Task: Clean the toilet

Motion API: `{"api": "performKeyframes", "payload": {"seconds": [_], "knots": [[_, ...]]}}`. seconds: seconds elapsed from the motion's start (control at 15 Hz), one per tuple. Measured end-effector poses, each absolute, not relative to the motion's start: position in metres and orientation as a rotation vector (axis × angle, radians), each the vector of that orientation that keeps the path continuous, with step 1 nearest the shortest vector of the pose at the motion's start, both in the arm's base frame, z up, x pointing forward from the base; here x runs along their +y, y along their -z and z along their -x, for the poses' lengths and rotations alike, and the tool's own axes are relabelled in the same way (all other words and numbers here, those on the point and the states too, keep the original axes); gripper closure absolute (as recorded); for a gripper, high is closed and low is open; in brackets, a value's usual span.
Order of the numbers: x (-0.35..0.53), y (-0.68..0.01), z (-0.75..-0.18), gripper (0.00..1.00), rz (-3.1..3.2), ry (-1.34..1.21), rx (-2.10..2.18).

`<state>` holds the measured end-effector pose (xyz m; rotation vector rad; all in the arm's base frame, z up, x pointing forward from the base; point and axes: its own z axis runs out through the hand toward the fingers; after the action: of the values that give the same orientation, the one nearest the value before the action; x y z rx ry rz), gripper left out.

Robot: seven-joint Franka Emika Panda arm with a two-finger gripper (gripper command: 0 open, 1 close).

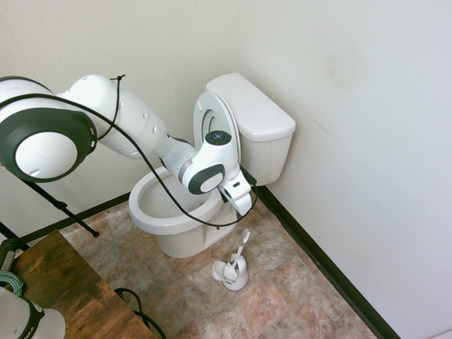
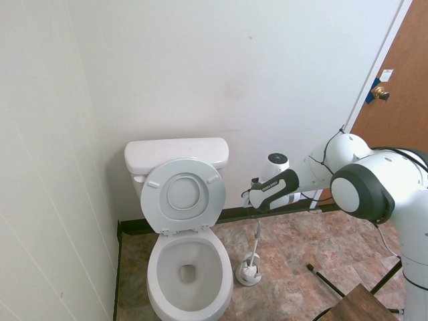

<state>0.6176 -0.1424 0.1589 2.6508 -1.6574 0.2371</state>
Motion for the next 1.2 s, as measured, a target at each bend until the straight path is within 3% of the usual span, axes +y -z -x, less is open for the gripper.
{"api": "performKeyframes", "payload": {"seconds": [1.0,1.07,1.2], "knots": [[-0.199,-0.007,-0.662,0.00,-2.616,0.106,-1.639],[-0.200,-0.003,-0.664,1.00,-2.619,0.118,-1.634],[-0.201,0.001,-0.667,1.00,-2.628,0.137,-1.625]]}}
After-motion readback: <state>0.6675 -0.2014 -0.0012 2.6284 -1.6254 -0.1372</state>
